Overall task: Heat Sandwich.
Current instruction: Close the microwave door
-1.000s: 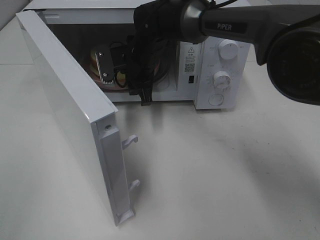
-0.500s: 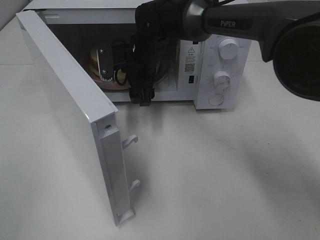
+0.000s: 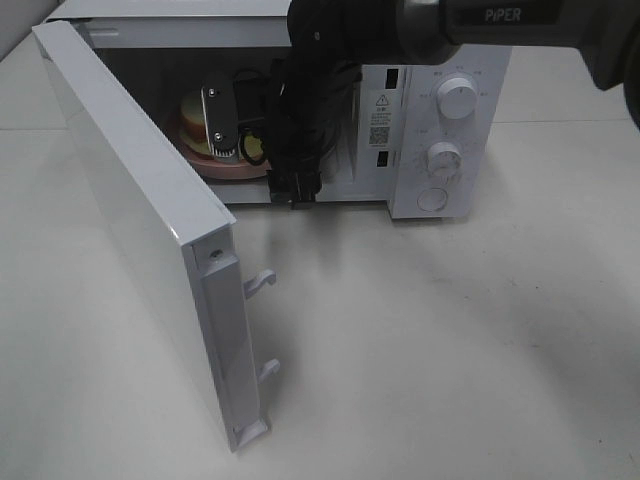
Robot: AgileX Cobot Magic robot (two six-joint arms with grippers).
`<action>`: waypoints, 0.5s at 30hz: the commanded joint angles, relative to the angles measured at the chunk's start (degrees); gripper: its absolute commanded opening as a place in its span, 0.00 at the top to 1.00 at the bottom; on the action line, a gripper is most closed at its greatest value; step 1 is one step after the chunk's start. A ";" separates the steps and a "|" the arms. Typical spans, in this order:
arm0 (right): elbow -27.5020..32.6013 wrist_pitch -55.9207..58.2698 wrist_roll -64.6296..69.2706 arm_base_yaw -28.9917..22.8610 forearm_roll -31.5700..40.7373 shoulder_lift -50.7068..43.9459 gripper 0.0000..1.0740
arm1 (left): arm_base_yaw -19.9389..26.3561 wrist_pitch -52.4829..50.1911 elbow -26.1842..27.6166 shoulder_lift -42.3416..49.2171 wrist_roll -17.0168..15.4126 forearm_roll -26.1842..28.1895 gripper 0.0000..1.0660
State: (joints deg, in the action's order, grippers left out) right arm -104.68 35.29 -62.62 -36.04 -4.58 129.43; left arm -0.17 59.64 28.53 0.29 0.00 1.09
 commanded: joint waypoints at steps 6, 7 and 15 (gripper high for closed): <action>7.22 -1.49 1.09 0.11 -2.18 -5.73 0.29 | 0.06 -0.34 -0.11 1.20 -0.29 0.00 0.06; 7.22 -1.49 1.09 0.11 -2.18 -5.73 0.29 | 0.06 -0.34 -0.11 1.20 -0.29 0.00 0.06; 16.16 -4.98 1.60 0.11 -2.69 -11.52 0.29 | 0.06 -0.34 -0.11 1.20 -0.29 0.00 0.06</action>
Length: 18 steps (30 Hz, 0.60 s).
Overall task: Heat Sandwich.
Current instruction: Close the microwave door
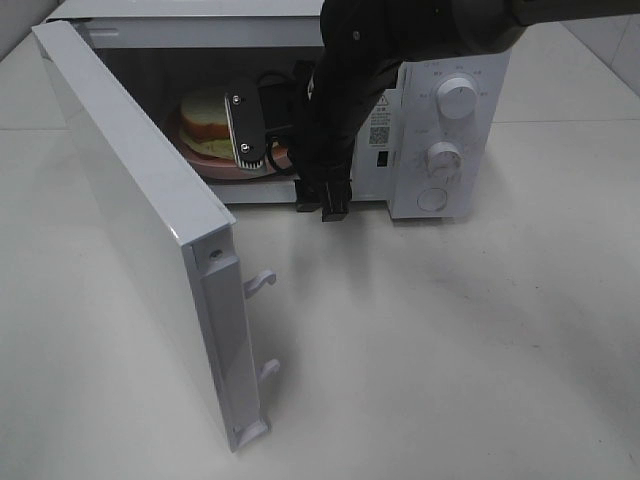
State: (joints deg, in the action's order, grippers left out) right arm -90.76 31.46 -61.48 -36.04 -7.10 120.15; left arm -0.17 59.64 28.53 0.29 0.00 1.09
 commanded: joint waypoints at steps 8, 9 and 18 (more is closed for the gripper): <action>8.54 -3.09 0.46 0.11 -0.29 -7.45 0.29 | 0.06 -0.34 -0.11 1.20 -0.29 0.00 0.06; 9.22 -3.50 0.46 0.11 -0.29 -8.19 0.29 | 0.06 -0.34 -0.11 1.20 -0.29 0.00 0.06; 15.99 -5.61 0.92 0.11 -0.17 -13.41 0.29 | 0.06 -0.34 -0.11 1.20 -0.29 0.00 0.06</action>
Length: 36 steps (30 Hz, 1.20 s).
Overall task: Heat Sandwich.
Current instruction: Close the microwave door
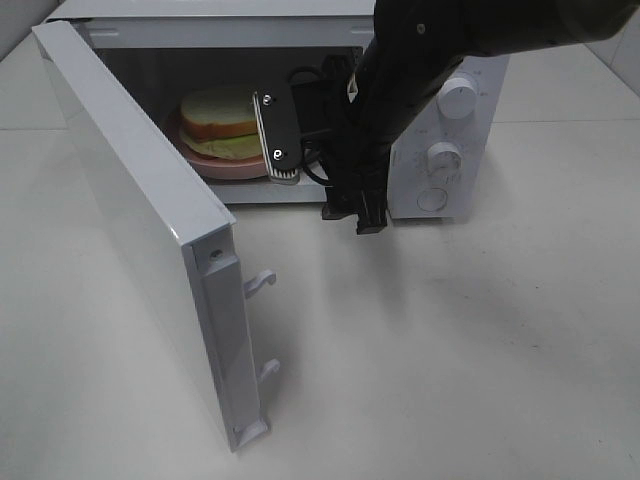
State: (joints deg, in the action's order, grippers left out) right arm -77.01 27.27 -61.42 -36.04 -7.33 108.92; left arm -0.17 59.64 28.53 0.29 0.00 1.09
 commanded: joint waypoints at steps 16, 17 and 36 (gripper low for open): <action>15.30 -4.01 8.42 0.11 0.11 -13.46 0.29 | 0.06 -0.34 -0.11 1.20 -0.29 0.00 0.06; 16.79 -4.01 9.91 0.11 0.11 -14.73 0.29 | 0.06 -0.34 -0.11 1.20 -0.29 0.00 0.06; 33.35 -6.99 28.71 0.06 0.11 -28.71 0.29 | 0.06 -0.34 -0.11 1.20 -0.29 0.00 0.06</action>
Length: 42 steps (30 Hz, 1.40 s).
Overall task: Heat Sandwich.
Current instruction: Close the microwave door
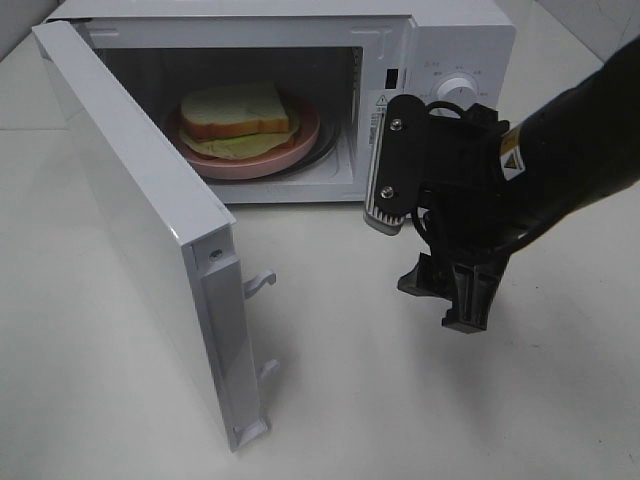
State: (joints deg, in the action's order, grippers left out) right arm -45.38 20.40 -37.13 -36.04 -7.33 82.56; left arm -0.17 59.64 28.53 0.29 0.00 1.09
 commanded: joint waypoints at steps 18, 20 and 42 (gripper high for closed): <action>6.19 15.01 32.89 0.06 0.29 -19.88 0.29 | 0.06 -0.34 -0.11 1.20 -0.29 0.00 0.06; 6.19 17.02 36.33 0.06 0.29 -22.00 0.29 | 0.06 -0.34 -0.11 1.20 -0.29 0.00 0.06; 6.19 45.55 40.34 0.06 0.29 -43.03 0.29 | 0.06 -0.34 -0.11 1.20 -0.29 0.00 0.06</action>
State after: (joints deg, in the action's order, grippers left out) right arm -39.42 64.63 2.86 -36.04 -7.10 40.57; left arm -0.17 59.64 28.53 0.29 0.00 1.09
